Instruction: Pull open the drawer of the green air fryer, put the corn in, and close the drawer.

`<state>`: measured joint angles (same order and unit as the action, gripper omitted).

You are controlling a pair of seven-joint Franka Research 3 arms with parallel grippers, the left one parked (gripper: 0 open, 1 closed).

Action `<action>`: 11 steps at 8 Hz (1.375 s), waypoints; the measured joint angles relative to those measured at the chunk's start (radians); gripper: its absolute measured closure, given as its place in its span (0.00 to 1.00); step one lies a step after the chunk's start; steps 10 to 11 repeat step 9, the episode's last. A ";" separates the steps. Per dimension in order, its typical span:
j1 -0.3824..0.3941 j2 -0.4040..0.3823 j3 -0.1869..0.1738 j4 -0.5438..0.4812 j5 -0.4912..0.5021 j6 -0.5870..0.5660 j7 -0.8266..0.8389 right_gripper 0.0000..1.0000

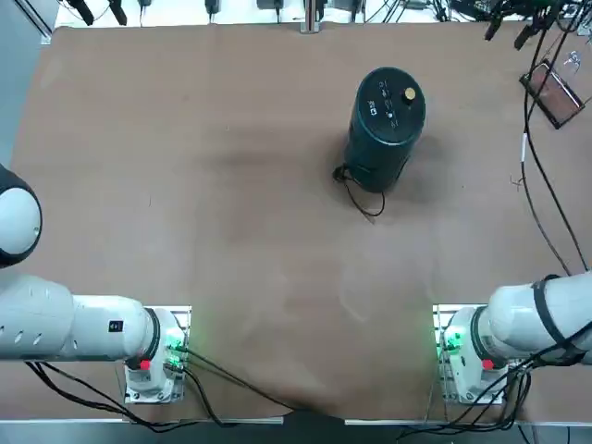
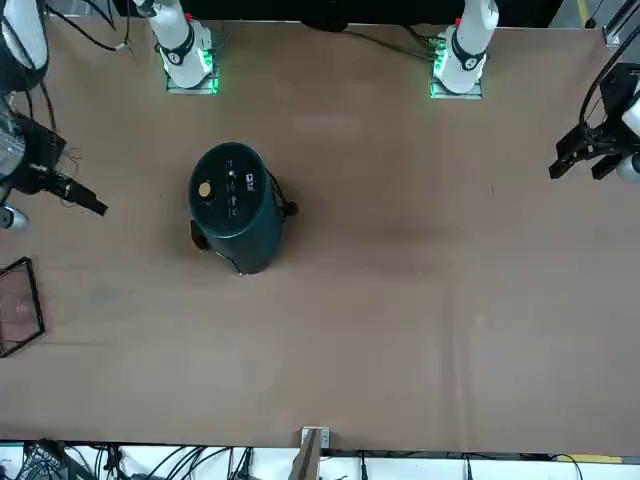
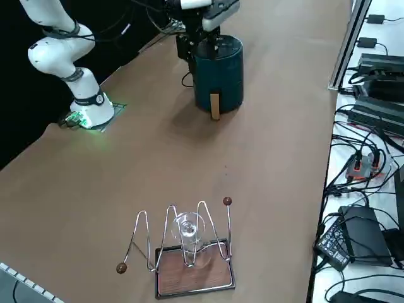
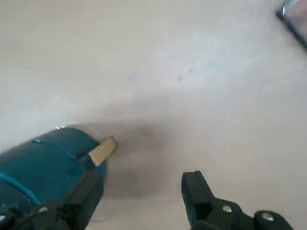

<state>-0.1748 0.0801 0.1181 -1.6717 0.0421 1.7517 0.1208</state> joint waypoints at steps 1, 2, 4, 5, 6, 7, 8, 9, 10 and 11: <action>0.000 -0.001 0.000 0.028 -0.019 -0.016 -0.075 0.00; 0.010 -0.001 -0.008 0.045 -0.037 -0.024 -0.118 0.00; 0.121 -0.020 -0.108 0.052 -0.053 -0.049 -0.141 0.00; 0.191 -0.038 -0.173 0.052 -0.055 -0.085 -0.147 0.00; 0.237 -0.057 -0.213 0.053 -0.056 -0.108 -0.155 0.00; 0.261 -0.075 -0.230 0.053 -0.057 -0.127 -0.160 0.00; 0.270 -0.092 -0.234 0.053 -0.057 -0.148 -0.161 0.00; 0.272 -0.107 -0.236 0.053 -0.057 -0.164 -0.161 0.00; 0.272 -0.107 -0.236 0.053 -0.057 -0.164 -0.161 0.00; 0.272 -0.107 -0.236 0.053 -0.057 -0.164 -0.161 0.00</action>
